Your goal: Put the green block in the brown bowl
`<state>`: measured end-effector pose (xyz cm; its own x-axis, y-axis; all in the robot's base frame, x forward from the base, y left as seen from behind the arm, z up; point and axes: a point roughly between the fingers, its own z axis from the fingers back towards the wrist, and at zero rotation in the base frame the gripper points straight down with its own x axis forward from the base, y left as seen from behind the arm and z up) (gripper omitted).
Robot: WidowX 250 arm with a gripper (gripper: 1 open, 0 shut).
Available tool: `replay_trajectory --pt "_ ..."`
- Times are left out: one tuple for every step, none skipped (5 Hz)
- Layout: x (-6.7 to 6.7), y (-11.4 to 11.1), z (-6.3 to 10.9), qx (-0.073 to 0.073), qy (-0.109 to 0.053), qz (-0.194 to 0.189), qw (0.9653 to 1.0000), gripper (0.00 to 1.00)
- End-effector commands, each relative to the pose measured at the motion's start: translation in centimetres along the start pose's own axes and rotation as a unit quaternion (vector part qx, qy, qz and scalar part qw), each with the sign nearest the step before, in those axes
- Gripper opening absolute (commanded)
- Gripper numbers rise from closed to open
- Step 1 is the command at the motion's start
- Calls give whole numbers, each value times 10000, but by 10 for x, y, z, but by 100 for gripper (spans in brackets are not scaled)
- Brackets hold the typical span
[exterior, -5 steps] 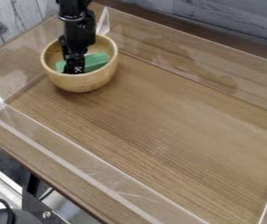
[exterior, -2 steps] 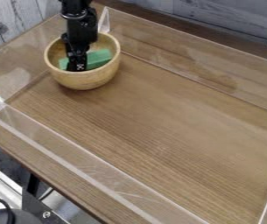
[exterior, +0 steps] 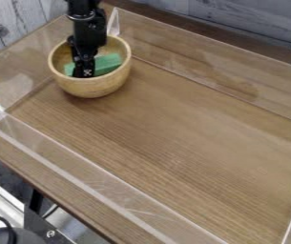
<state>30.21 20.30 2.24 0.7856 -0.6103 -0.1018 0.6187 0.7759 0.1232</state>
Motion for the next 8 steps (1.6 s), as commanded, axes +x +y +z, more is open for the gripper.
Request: replay_trajectory --pt "-2 2 -10 -190 55 95 9998 0" --pt "-5 6 -10 -291 83 155 9994 0" --pt "-2 4 -11 -344 57 242 9991 0" --pt "0 8 -13 -467 6 289 9985 0" --pt "2 11 -14 -592 -48 350 9976 0" --pt "2 8 -15 -602 -43 220 9979 0" --pt "1 6 -13 -613 -38 92 9981 0" --pt "1 3 -10 -624 -33 -39 9980 0"
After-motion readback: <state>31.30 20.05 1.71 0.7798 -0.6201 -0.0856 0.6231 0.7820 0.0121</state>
